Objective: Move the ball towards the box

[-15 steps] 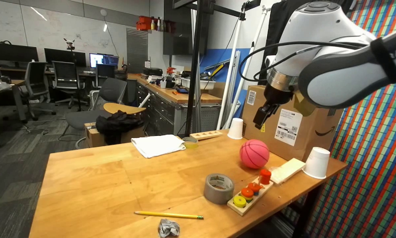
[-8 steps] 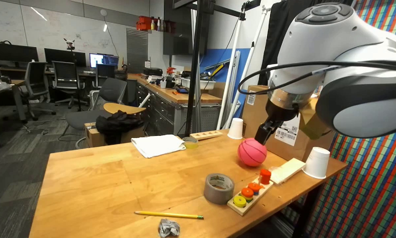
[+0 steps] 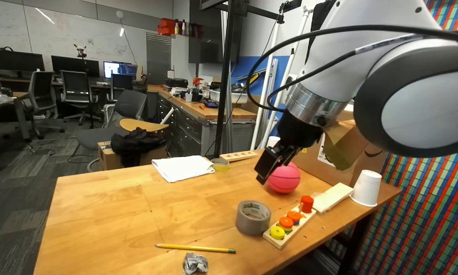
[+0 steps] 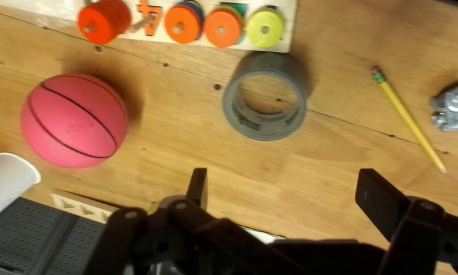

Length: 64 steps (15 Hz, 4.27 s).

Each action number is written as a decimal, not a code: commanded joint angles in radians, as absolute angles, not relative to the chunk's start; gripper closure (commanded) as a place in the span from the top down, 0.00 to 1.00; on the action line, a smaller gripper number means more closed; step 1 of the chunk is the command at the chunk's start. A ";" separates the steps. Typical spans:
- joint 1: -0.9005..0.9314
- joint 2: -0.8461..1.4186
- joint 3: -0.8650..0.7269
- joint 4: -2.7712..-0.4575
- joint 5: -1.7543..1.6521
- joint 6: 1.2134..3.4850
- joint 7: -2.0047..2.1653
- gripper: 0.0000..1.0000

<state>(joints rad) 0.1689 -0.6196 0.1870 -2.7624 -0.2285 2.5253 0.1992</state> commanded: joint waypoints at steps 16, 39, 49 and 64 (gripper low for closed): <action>0.372 -0.223 0.166 -2.588 0.112 2.666 -0.150 1.00; 0.176 0.222 0.167 -2.049 -0.104 2.450 -0.266 1.00; 0.076 0.399 0.078 -1.881 -0.219 2.406 -0.352 1.00; -0.074 -0.165 -0.231 -2.369 -0.962 2.883 0.184 1.00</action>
